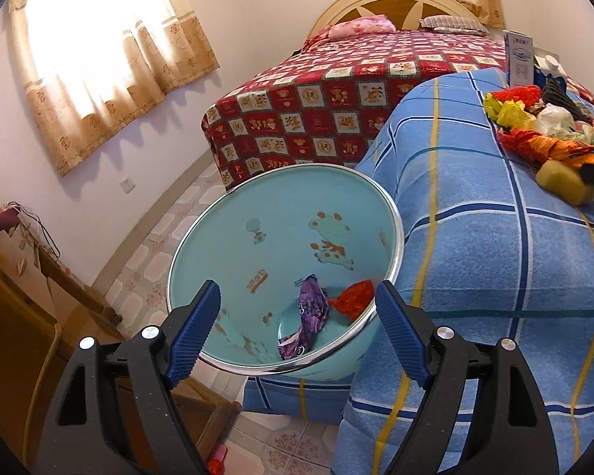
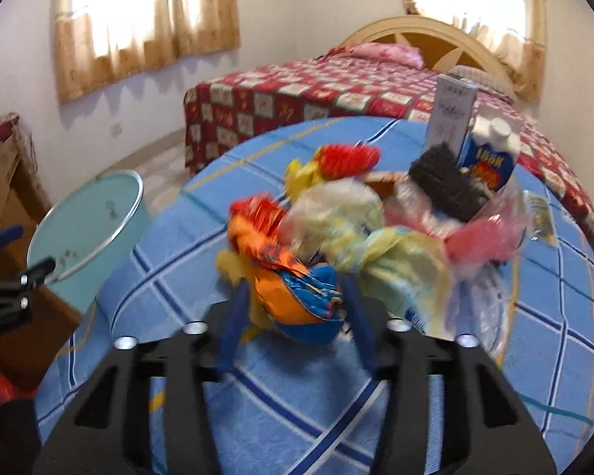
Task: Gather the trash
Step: 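Grasp the orange-blue snack wrapper with the right gripper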
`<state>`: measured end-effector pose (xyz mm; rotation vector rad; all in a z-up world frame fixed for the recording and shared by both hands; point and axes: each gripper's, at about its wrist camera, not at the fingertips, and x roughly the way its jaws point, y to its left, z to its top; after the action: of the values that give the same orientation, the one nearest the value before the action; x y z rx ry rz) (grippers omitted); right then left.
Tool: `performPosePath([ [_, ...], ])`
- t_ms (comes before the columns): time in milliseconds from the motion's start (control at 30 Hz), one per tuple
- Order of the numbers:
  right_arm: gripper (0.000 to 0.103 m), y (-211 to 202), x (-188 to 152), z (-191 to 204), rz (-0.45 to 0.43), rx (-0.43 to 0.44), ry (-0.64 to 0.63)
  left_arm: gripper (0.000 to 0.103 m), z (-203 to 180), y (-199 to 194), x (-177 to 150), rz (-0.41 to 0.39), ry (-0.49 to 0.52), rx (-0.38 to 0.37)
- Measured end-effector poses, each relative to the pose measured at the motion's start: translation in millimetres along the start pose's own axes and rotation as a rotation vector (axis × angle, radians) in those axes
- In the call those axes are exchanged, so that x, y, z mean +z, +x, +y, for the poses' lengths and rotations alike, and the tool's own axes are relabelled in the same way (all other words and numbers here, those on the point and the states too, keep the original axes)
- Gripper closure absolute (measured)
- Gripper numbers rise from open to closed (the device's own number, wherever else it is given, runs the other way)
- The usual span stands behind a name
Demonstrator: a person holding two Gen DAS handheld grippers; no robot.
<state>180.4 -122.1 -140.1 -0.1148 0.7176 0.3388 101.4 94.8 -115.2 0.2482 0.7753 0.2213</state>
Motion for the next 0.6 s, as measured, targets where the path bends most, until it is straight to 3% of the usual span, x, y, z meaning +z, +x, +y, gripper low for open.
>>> performPosePath([
  [167, 0.078, -8.4, -3.6, 3.8, -0.023, 0.021, -0.009, 0.024, -1.0, -1.7, 0.3, -0.002, 0.0, -0.006],
  [367, 0.079, -42.7, -1.8, 11.3, -0.144, -0.001, -0.018, 0.024, -16.0, -11.6, 9.7, -0.028, 0.013, -0.038],
  [600, 0.079, -87.9, -9.6, -20.9, -0.269, -0.084, 0.045, 0.024, -59.9, -20.9, 27.4, -0.05, 0.048, -0.123],
])
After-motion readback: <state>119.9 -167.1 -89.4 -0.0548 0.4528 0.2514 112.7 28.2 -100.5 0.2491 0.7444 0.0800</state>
